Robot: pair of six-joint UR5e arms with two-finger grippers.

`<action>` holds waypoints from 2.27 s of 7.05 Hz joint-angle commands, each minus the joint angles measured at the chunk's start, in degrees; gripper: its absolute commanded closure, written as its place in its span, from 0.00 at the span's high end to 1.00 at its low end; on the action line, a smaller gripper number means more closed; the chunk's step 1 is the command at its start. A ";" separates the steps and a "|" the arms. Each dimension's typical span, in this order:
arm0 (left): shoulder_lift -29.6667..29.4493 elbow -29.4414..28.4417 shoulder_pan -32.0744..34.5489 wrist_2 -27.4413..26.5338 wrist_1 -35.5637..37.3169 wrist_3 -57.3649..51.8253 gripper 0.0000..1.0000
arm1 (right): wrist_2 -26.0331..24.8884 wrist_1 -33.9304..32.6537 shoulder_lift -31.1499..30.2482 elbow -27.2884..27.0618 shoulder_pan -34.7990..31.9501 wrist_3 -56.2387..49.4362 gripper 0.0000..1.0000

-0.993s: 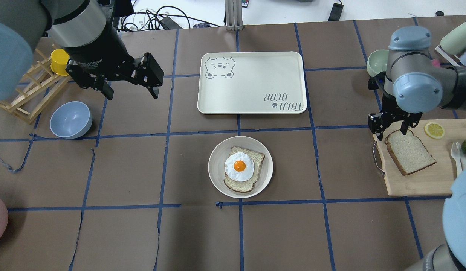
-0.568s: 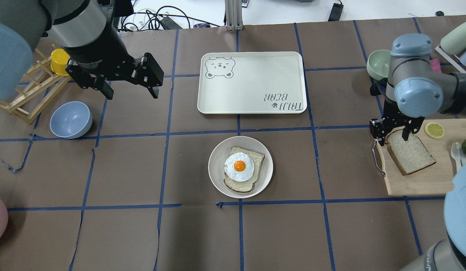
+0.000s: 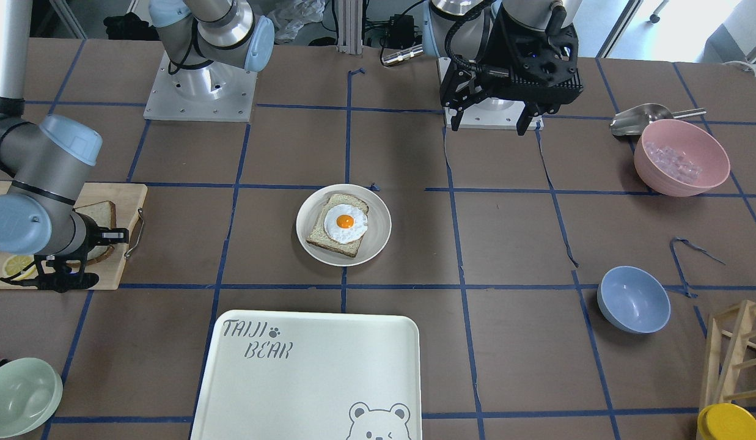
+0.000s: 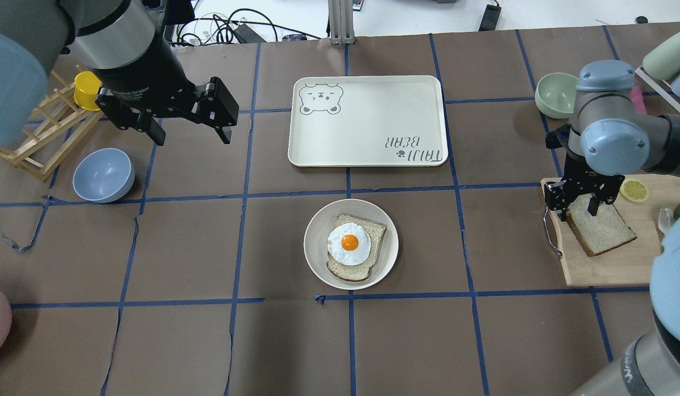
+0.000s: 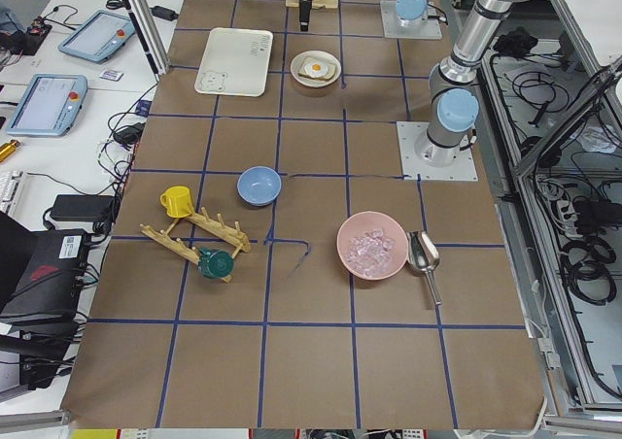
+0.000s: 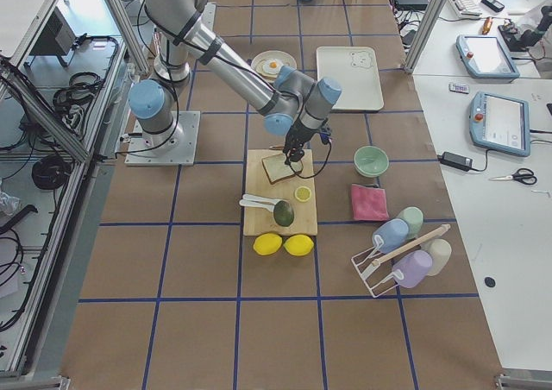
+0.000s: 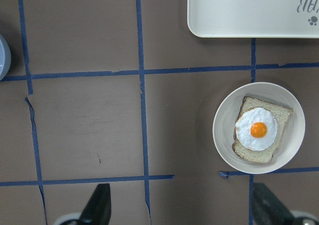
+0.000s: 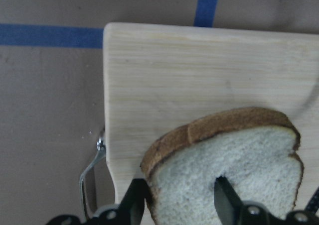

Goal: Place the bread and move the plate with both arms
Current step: 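Grasp the white bread slice by its edge with the right gripper, then lift the bread and carry it with the right gripper over the plate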

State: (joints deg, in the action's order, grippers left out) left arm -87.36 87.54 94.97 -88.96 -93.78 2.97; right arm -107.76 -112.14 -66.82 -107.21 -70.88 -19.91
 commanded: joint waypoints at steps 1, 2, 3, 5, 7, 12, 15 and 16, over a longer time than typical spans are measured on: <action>0.00 0.00 0.04 -0.07 0.00 -0.07 1.00 | 0.18 0.43 -0.41 0.42 0.04 0.05 0.00; 0.00 0.00 -0.05 0.02 0.00 -0.07 1.00 | 0.27 0.78 -0.50 0.51 0.04 0.05 0.00; 0.00 0.00 -0.05 0.02 0.00 0.02 1.00 | 0.36 0.87 -0.59 0.77 0.04 0.05 0.00; 0.00 0.00 -0.05 0.02 0.00 0.02 1.00 | 0.45 2.62 -2.16 1.74 -0.05 0.05 0.00; 0.00 0.00 -0.05 0.02 0.00 0.02 1.00 | 0.62 9.18 -4.97 4.80 -0.40 0.05 0.00; 0.00 0.00 0.04 0.02 0.00 0.02 1.00 | 2.28 25.19 -6.56 15.61 -5.04 8.88 0.00; -0.09 0.00 0.04 0.02 0.00 0.02 1.00 | 10.96 28.99 -9.11 15.98 -16.36 29.25 0.00; -0.09 0.00 -0.05 0.02 0.00 0.02 1.00 | 13.69 29.09 -9.20 15.98 -20.31 36.02 0.00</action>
State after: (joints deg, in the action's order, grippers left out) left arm -87.42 87.54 95.00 -88.94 -93.78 2.99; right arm -97.66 -83.63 -75.56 -91.30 -86.22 7.56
